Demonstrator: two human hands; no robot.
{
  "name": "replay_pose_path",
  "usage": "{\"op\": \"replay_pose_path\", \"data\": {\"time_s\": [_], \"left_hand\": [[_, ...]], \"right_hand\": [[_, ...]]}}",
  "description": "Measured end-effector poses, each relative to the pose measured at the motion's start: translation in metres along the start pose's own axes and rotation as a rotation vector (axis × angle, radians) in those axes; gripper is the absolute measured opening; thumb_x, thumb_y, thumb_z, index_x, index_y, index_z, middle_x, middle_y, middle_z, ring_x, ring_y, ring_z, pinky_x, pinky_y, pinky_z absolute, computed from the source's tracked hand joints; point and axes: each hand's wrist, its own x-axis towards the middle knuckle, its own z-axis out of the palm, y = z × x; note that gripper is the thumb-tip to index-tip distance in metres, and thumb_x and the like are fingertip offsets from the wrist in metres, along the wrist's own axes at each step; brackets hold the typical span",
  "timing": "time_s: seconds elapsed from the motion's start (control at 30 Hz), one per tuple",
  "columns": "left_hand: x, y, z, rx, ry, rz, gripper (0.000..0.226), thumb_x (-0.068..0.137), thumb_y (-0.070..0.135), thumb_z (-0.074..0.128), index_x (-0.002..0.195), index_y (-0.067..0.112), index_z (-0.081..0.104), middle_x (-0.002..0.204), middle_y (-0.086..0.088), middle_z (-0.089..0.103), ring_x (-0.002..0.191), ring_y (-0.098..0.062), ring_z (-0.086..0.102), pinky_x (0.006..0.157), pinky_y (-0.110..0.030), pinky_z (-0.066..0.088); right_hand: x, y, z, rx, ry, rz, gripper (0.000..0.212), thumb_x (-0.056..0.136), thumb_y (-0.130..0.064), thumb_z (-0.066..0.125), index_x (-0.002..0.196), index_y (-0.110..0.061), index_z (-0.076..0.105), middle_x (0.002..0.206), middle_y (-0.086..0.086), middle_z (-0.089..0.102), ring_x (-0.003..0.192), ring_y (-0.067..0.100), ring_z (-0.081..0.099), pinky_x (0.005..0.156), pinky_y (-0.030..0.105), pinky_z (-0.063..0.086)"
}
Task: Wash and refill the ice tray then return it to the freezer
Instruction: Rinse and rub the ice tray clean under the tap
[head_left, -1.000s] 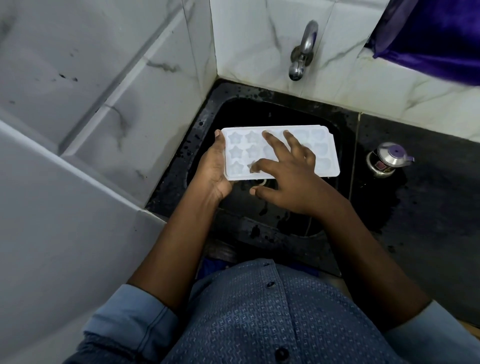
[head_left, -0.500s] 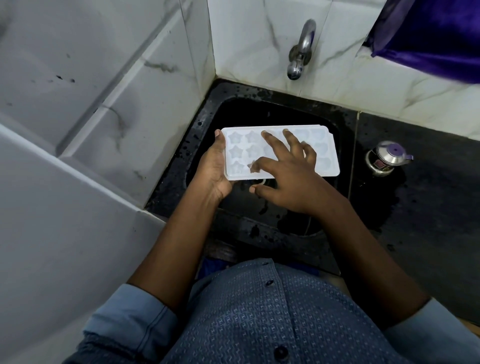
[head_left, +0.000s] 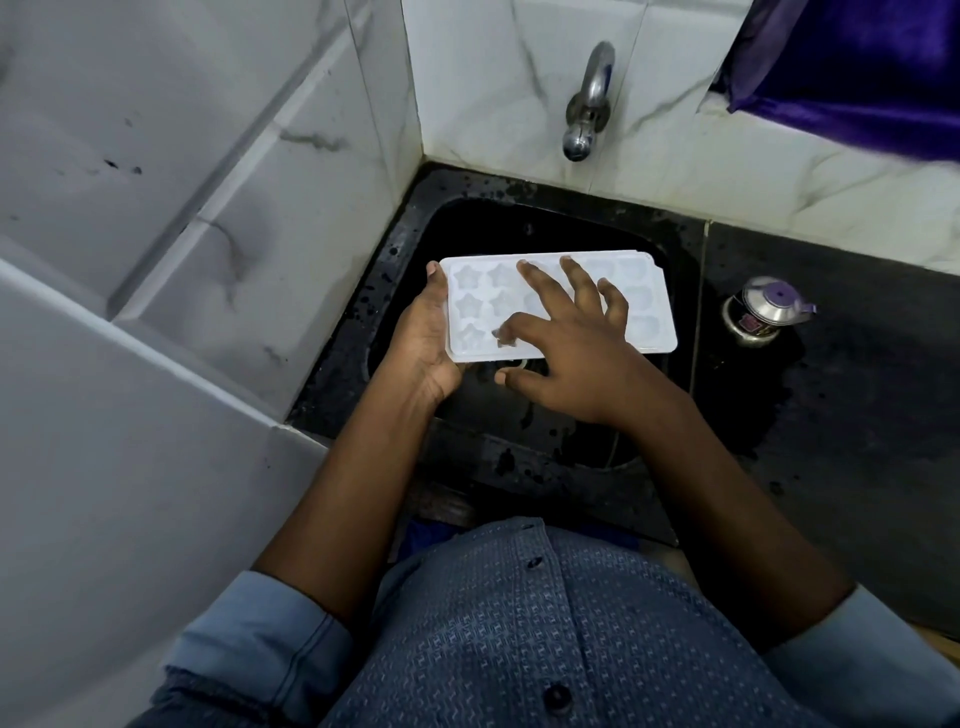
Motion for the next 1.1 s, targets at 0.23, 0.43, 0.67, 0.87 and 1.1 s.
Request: {"op": "replay_pose_path", "data": {"time_s": [0.23, 0.43, 0.67, 0.87, 1.1], "left_hand": [[-0.004, 0.001, 0.001, 0.001, -0.002, 0.008, 0.069, 0.109, 0.064, 0.033, 0.130, 0.009, 0.069, 0.123, -0.020, 0.076, 0.103, -0.037, 0.078, 0.077, -0.051, 0.066], [-0.006, 0.002, 0.000, -0.012, -0.019, 0.027, 0.070, 0.109, 0.064, 0.031, 0.127, 0.008, 0.069, 0.119, -0.021, 0.077, 0.101, -0.037, 0.078, 0.073, -0.049, 0.066], [-0.005, 0.004, -0.005, 0.010, -0.002, 0.020, 0.075, 0.108, 0.065, 0.030, 0.142, 0.006, 0.062, 0.129, -0.021, 0.073, 0.110, -0.039, 0.075, 0.072, -0.051, 0.065], [-0.003, 0.004, -0.007, 0.026, -0.011, 0.038, 0.076, 0.108, 0.067, 0.032, 0.144, 0.007, 0.060, 0.132, -0.020, 0.072, 0.118, -0.041, 0.071, 0.080, -0.051, 0.064], [-0.005, 0.004, -0.005, 0.021, -0.009, 0.024, 0.070, 0.108, 0.065, 0.033, 0.131, 0.008, 0.068, 0.125, -0.020, 0.075, 0.109, -0.039, 0.076, 0.079, -0.050, 0.064]], "right_hand": [[-0.002, 0.001, -0.001, 0.001, 0.008, -0.012, 0.038, 0.091, -0.060, 0.060, 0.125, -0.042, 0.059, 0.175, 0.000, 0.002, 0.159, 0.036, -0.013, 0.123, 0.063, -0.006], [-0.005, 0.004, -0.006, 0.081, 0.053, -0.020, 0.038, 0.089, -0.059, 0.061, 0.120, -0.038, 0.063, 0.174, -0.002, 0.009, 0.160, 0.032, -0.009, 0.122, 0.058, -0.003], [-0.011, 0.023, -0.025, 0.105, 0.054, 0.081, 0.037, 0.092, -0.056, 0.068, 0.124, -0.039, 0.060, 0.175, -0.006, 0.003, 0.160, 0.027, -0.012, 0.122, 0.053, -0.005], [-0.020, 0.023, -0.022, 0.099, 0.035, 0.081, 0.038, 0.091, -0.058, 0.069, 0.125, -0.042, 0.060, 0.175, -0.006, 0.001, 0.160, 0.027, -0.013, 0.122, 0.054, -0.006], [-0.017, 0.013, -0.014, 0.053, -0.007, 0.061, 0.038, 0.093, -0.060, 0.065, 0.126, -0.043, 0.061, 0.175, -0.004, -0.002, 0.159, 0.030, -0.017, 0.123, 0.057, -0.008]]}}
